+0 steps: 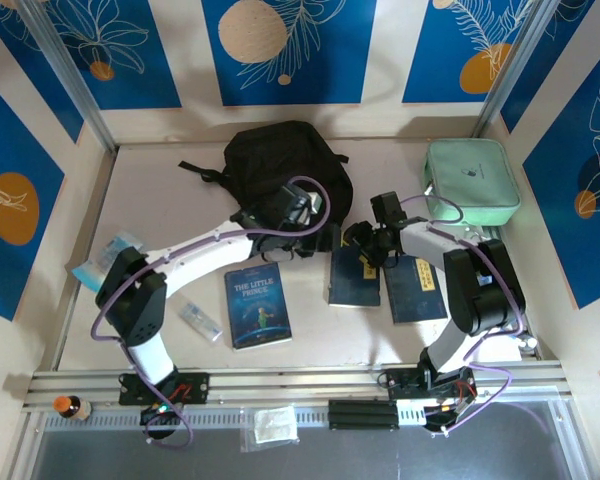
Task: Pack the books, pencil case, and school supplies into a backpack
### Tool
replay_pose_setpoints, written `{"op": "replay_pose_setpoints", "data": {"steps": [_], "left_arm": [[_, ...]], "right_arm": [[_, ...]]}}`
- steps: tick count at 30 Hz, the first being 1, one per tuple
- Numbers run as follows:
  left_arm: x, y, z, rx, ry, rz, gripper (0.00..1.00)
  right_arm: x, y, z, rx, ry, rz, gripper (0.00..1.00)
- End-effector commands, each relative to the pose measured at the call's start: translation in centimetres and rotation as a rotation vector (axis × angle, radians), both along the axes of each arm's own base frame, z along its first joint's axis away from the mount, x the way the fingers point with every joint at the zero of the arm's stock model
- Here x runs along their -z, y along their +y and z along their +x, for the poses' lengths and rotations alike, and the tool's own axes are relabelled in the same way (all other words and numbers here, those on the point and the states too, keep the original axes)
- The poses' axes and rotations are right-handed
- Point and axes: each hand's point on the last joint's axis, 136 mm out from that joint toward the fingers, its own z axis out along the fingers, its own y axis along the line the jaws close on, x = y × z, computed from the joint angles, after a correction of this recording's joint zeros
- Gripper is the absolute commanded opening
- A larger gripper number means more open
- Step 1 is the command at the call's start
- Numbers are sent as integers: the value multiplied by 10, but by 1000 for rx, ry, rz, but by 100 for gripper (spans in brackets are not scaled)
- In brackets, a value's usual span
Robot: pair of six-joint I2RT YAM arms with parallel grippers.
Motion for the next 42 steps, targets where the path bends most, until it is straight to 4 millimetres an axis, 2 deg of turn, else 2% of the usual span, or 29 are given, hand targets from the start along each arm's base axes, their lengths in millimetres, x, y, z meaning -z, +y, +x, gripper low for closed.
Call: {"op": "replay_pose_setpoints", "data": {"steps": [1,4,6,11,15,18,22,28,42], "left_arm": [[20,-3,-6,-60,25,99,89],[36,-10,-14,-45,51,153,84],[47,-18,-17,-32,91,143,77],[69,-28,-16,-28,134,143,66],[81,-33,-12,-30,152,164,54],[93,-30,-9,-60,174,201,50],[99,-32,-7,-68,185,206,44],[106,-35,-6,-70,212,191,41],[121,-45,-7,-60,288,132,40]], "right_arm": [[-25,-12,-11,-82,-81,-45,65],[-21,-34,-33,-99,-38,-131,64],[-15,-47,-50,-105,-6,-184,61],[-4,-62,-73,-132,36,-250,49],[1,-57,-74,-171,40,-204,42],[6,-57,-74,-181,72,-209,34],[15,-61,-76,-182,106,-216,26],[25,-59,-79,-183,148,-191,19],[36,-58,-85,-176,200,-179,16]]}}
